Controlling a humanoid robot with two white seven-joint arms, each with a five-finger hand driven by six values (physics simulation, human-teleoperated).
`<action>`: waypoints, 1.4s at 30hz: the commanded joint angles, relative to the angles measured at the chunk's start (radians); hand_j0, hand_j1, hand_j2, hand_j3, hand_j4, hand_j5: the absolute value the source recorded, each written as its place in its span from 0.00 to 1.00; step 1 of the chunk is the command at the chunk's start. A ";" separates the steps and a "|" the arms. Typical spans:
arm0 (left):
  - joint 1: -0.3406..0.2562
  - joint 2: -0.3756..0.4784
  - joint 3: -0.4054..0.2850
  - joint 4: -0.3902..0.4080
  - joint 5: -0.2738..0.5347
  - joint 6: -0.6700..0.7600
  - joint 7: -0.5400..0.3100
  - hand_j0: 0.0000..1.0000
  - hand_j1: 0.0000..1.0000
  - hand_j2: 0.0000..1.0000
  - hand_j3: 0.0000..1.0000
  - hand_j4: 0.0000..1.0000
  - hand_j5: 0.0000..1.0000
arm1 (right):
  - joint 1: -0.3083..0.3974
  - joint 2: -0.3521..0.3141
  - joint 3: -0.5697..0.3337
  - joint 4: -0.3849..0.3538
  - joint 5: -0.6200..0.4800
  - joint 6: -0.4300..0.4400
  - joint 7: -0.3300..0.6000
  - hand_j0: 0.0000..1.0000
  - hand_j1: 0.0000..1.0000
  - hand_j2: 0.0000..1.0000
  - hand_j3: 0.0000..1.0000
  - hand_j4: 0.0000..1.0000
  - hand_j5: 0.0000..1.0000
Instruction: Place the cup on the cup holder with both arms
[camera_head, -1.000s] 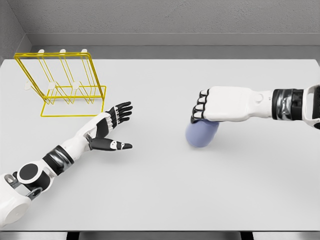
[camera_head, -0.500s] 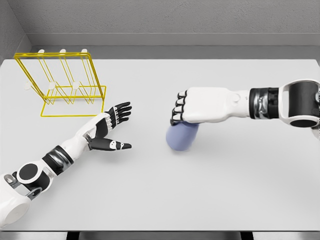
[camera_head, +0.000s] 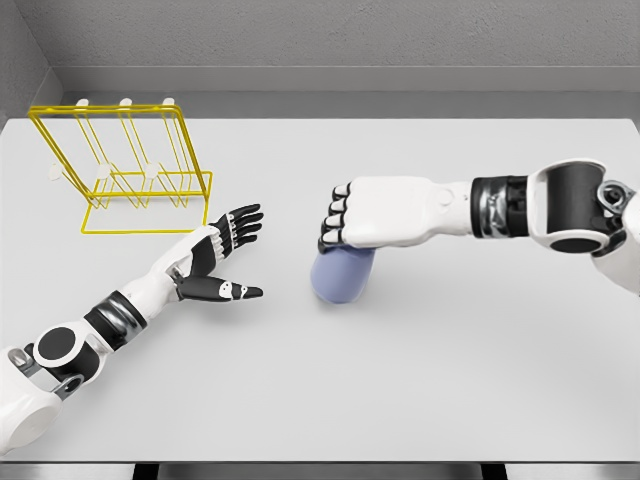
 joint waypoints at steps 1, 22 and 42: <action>0.000 0.001 0.000 0.000 0.002 0.000 0.000 1.00 1.00 1.00 1.00 1.00 1.00 | 0.000 0.022 0.000 0.028 0.000 0.002 0.013 0.60 0.60 0.60 0.60 0.60 0.60; 0.002 0.001 0.000 0.000 0.002 0.000 0.000 1.00 1.00 1.00 1.00 1.00 1.00 | -0.002 0.045 -0.005 0.053 0.014 0.002 0.030 0.99 0.99 0.99 0.99 0.99 0.99; -0.092 -0.068 -0.087 0.052 -0.020 0.050 -0.002 1.00 1.00 1.00 1.00 1.00 1.00 | 0.520 -0.193 -0.749 0.077 -0.378 0.002 0.019 1.00 1.00 1.00 1.00 1.00 1.00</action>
